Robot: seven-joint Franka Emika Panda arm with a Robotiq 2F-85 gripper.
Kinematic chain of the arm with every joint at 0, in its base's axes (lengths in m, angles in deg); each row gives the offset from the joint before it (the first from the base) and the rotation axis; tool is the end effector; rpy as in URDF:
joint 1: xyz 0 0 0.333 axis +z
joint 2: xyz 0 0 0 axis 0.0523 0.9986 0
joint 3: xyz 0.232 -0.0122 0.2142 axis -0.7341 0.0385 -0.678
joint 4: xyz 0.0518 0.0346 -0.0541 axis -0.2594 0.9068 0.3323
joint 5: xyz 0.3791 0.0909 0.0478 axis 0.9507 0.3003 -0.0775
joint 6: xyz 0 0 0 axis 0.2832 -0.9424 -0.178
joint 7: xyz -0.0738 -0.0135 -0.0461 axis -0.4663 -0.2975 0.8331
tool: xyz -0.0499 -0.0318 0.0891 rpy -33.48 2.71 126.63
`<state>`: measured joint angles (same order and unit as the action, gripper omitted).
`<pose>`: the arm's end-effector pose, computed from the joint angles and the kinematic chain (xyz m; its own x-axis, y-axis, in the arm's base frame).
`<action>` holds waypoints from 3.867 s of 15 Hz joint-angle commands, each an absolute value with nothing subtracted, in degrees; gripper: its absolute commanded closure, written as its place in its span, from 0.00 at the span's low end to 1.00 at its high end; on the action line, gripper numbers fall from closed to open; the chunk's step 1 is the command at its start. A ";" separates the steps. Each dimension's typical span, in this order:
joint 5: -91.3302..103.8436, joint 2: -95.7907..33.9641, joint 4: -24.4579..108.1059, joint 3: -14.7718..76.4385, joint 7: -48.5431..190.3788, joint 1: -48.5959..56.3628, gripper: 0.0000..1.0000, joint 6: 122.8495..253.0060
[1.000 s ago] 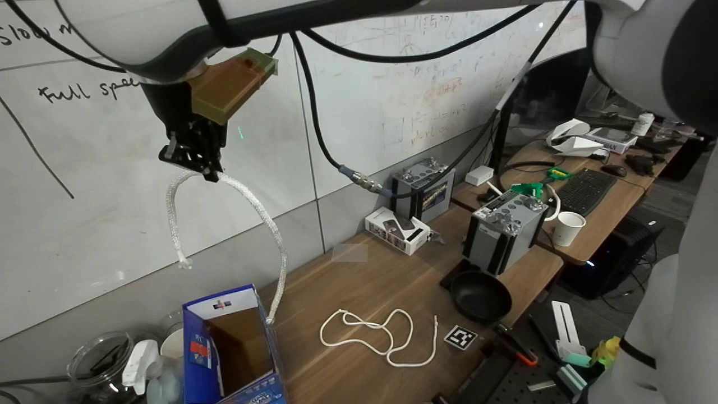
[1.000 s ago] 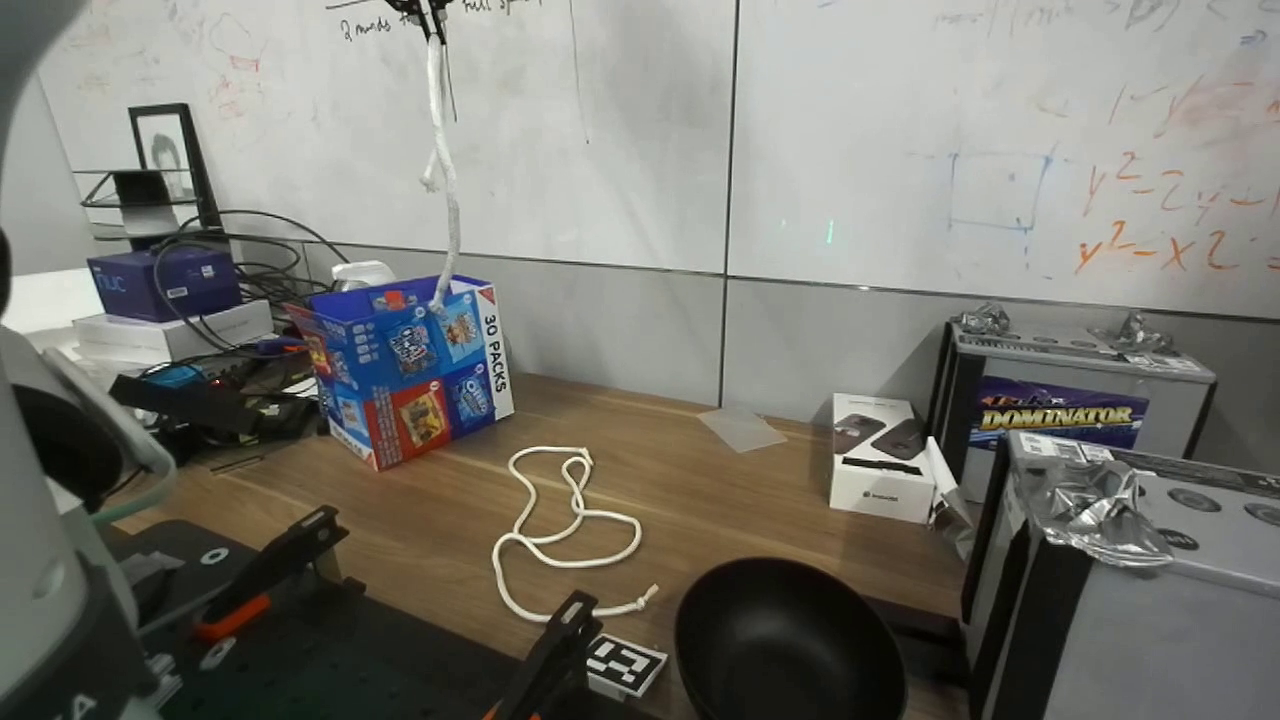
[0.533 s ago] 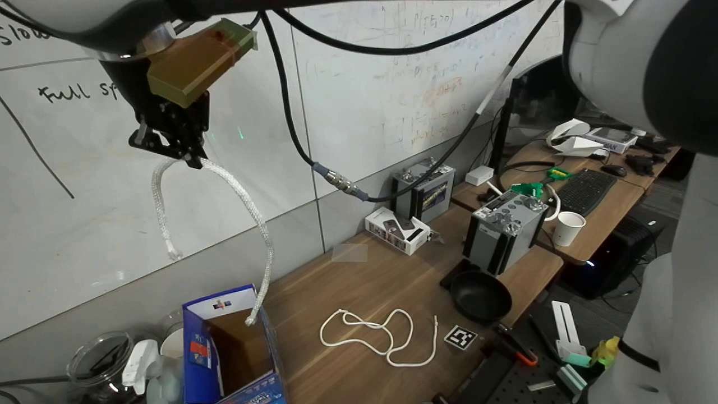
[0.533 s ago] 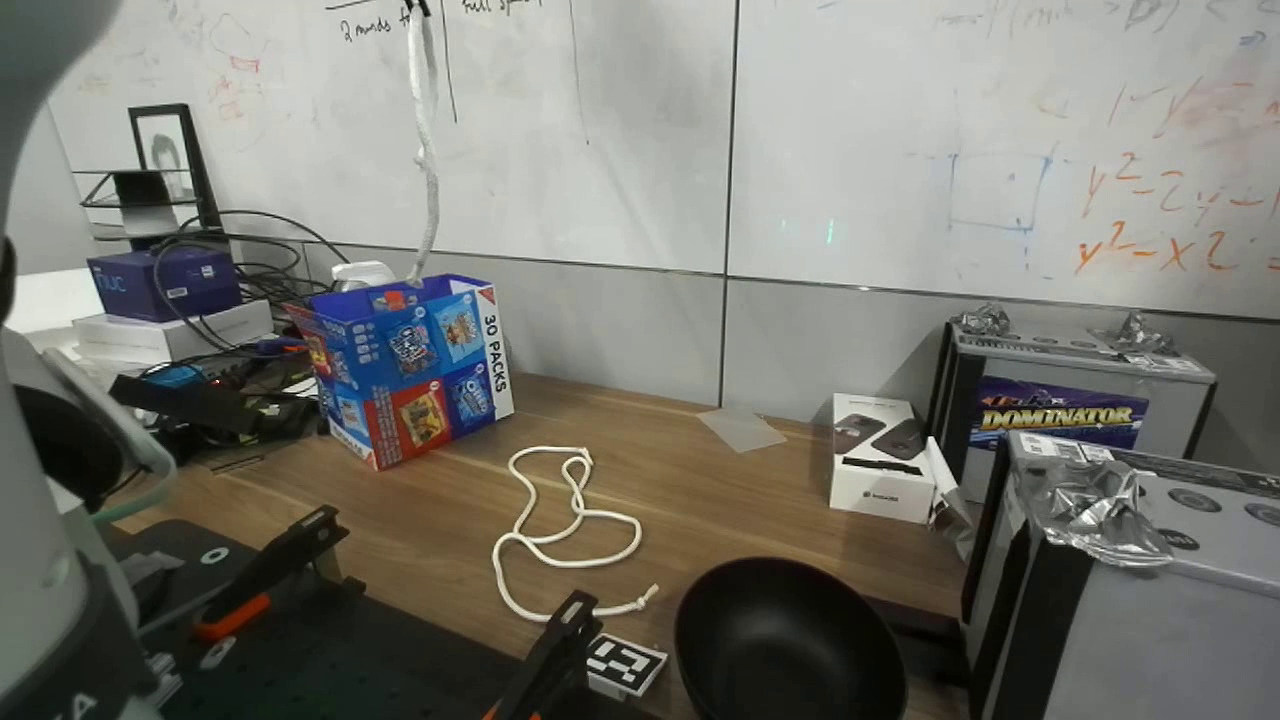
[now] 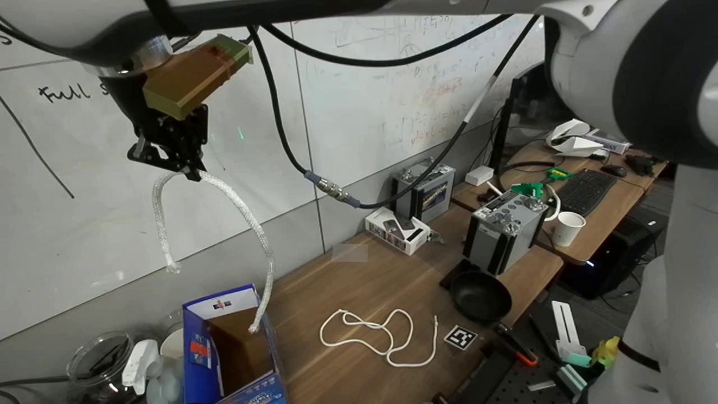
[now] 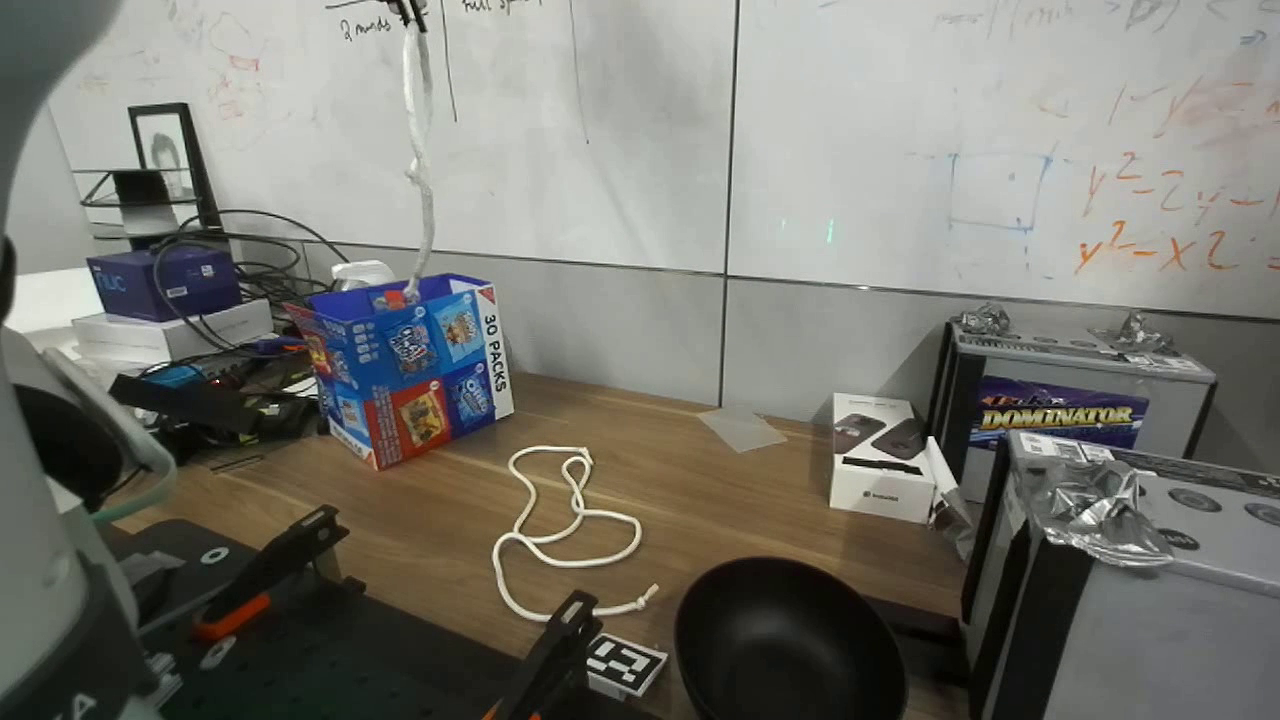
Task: Put the two white ropes inside the blue box
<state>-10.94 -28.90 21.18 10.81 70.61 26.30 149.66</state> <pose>0.5501 0.3660 0.6001 0.8016 0.5830 0.1327 0.5417 -0.8021 0.2514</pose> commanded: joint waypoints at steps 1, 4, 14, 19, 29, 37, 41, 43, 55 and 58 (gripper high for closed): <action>-8.05 -26.97 18.86 10.45 70.24 25.78 0.96 149.66; -6.41 -25.45 18.12 10.66 71.90 25.91 0.96 148.69; -2.16 -22.28 19.49 10.84 80.36 25.00 0.97 149.16; -0.01 -21.81 20.67 10.72 84.57 25.38 0.97 149.54; 1.43 -19.38 22.54 10.83 91.03 23.70 0.97 150.56; 1.27 -18.98 23.60 10.61 91.73 22.57 0.49 150.83; 0.58 -19.74 24.47 10.63 91.94 22.82 0.18 150.10; 0.08 -21.20 27.10 10.28 90.43 22.85 0.05 147.53; -4.84 -45.46 62.95 14.54 70.24 17.24 0.00 156.08; -7.02 -48.17 72.87 16.74 67.53 14.22 0.00 168.13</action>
